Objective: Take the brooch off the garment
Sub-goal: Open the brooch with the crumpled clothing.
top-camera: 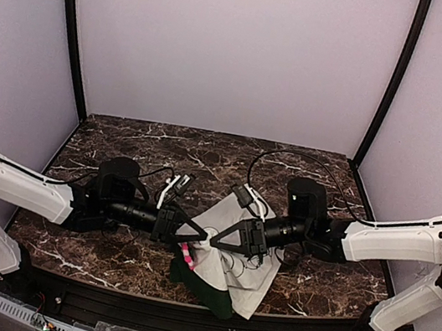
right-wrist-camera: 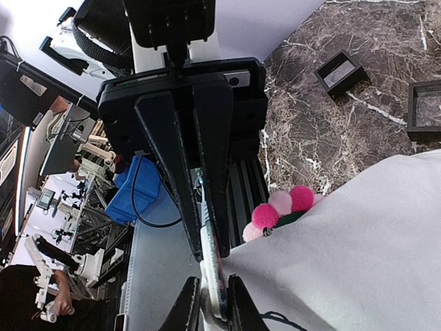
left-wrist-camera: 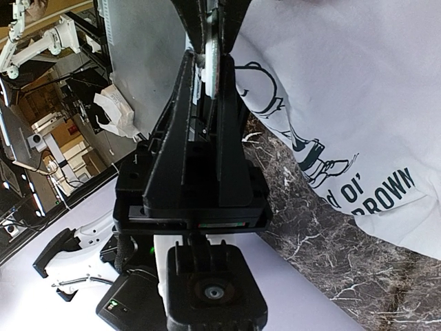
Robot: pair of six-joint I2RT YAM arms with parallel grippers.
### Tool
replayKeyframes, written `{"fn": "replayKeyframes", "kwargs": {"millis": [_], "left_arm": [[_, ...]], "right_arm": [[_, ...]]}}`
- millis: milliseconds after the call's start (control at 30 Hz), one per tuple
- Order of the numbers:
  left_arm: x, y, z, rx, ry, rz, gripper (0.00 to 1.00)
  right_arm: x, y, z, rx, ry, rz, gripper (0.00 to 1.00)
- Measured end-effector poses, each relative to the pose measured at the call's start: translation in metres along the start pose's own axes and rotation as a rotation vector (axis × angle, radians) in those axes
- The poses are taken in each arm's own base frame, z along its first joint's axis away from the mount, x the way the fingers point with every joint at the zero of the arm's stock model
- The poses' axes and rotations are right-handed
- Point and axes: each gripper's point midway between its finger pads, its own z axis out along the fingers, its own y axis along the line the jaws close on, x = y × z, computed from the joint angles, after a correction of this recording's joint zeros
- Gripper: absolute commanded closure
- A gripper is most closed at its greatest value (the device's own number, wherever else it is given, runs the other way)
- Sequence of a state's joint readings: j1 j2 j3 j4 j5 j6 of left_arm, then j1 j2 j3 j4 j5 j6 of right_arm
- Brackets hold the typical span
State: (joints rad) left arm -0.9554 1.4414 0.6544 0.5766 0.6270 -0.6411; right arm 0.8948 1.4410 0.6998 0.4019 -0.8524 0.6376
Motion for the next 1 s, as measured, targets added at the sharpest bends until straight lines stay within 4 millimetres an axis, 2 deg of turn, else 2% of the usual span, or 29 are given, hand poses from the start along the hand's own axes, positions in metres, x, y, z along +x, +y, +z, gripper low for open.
{"fn": "replayKeyframes", "kwargs": {"millis": [200, 433, 767, 1000], "left_arm": [[0.0, 0.001, -0.001, -0.003, 0.0, -0.002, 0.99], [0.006, 0.012, -0.003, -0.04, 0.014, -0.023, 0.99], [0.021, 0.035, -0.006, -0.147, 0.057, -0.058, 0.99], [0.024, 0.045, -0.008, -0.2, 0.06, -0.068, 0.99]], "right_arm": [[0.0, -0.001, 0.001, 0.0, -0.002, 0.002, 1.0], [0.001, -0.016, 0.007, 0.044, 0.011, 0.05, 1.0], [0.01, -0.045, 0.021, 0.072, 0.029, 0.221, 1.0], [0.01, -0.057, 0.024, 0.07, 0.02, 0.286, 1.0]]}}
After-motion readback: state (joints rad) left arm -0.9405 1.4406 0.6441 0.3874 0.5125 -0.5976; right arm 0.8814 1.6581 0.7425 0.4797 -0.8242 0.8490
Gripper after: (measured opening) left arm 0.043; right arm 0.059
